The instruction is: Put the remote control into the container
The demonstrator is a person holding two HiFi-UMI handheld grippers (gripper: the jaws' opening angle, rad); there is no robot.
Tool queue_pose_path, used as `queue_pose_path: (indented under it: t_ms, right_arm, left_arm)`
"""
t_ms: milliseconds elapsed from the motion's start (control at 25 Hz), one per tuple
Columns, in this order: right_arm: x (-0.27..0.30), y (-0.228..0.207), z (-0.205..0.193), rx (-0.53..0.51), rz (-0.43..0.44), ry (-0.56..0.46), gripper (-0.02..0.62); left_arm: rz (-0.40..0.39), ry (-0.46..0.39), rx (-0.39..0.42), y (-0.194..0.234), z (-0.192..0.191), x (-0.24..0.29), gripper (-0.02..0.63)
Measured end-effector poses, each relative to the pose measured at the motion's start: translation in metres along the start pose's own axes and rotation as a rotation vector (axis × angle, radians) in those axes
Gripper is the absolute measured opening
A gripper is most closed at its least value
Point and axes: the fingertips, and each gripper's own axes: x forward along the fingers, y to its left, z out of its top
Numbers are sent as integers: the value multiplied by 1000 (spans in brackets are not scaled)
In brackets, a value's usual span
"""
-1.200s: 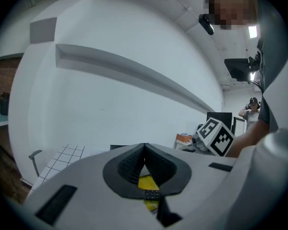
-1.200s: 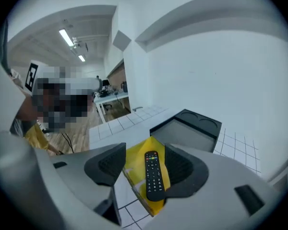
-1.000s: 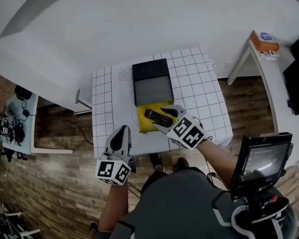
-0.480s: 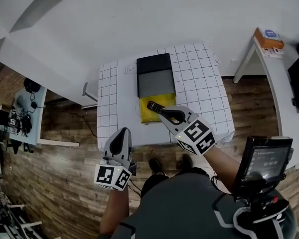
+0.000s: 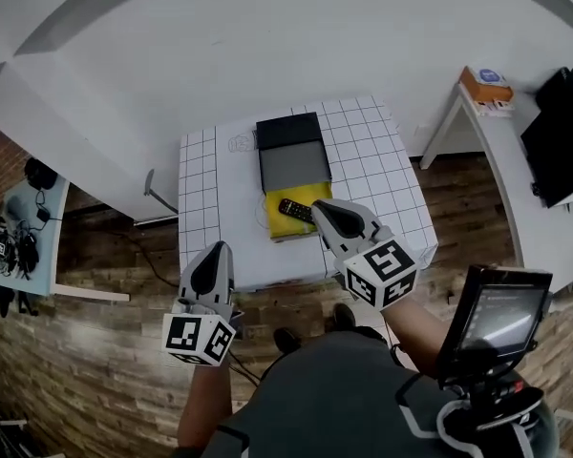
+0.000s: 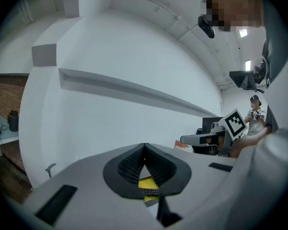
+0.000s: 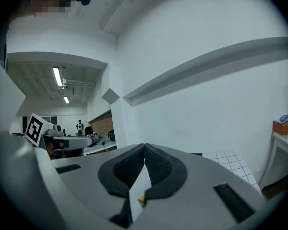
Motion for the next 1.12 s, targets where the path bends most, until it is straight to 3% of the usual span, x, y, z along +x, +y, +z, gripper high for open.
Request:
queue_pose_path:
  t_ms: [480,840,1120]
  right_arm:
    - [-14,18,12,-79,-77,11,14]
    - [-15,17,14,-73,-81,12,14]
    - [-16,20,17,-73,-70,0,14]
  left_arm:
    - [-73,-24,-25,1,9,-3,9]
    - [-87,-21,-19,-3,8,-3,9]
    - [-54,-14,-26,2,7,-3,9]
